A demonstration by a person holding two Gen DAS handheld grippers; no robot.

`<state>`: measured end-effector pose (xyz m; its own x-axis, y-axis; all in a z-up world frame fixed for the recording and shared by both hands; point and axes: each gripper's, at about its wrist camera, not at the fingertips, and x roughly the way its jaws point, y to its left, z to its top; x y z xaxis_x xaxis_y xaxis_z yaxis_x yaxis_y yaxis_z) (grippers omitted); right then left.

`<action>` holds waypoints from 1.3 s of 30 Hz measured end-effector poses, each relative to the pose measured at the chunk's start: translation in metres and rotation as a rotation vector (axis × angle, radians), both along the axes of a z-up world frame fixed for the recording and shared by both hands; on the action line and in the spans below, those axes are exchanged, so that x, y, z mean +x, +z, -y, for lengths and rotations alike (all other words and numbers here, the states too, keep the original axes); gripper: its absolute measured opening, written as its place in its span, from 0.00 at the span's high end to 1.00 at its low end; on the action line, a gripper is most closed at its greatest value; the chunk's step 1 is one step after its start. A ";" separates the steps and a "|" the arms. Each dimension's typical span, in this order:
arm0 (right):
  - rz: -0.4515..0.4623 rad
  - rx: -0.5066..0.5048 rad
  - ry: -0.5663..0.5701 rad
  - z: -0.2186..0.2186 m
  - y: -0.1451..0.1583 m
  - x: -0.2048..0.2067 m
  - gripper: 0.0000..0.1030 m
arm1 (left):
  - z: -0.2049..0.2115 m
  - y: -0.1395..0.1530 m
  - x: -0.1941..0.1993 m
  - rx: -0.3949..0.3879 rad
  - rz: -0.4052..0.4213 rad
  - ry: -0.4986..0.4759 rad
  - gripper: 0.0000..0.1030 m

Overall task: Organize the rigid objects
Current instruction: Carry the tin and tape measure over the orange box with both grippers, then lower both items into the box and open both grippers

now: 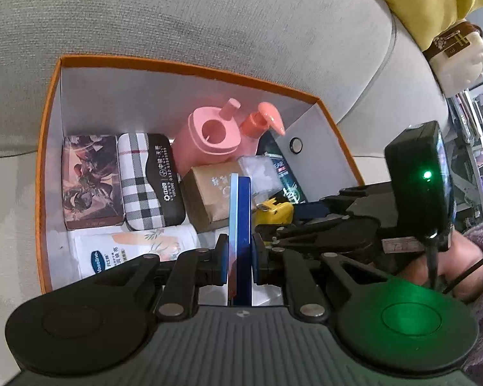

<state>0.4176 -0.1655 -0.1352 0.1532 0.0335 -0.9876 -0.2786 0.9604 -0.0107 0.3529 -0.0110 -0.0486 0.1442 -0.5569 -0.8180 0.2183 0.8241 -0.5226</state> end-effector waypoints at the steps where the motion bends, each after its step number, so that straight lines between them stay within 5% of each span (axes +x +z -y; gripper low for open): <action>1: -0.012 0.004 0.006 0.000 0.000 -0.001 0.50 | 0.000 -0.001 0.000 0.006 -0.001 -0.003 0.86; 6: -0.070 0.024 0.004 0.004 -0.004 -0.003 0.50 | 0.003 -0.003 -0.001 0.014 -0.014 -0.010 0.86; 15: 0.045 0.066 0.018 0.016 0.021 -0.017 0.48 | 0.014 0.000 0.005 0.033 -0.038 -0.058 0.86; 25: 0.252 0.047 0.017 0.032 0.063 -0.038 0.48 | 0.072 0.008 0.017 0.181 -0.049 -0.373 0.86; 39: 0.245 0.076 -0.025 0.045 0.055 -0.041 0.48 | 0.133 -0.011 -0.015 0.509 0.265 -1.016 0.86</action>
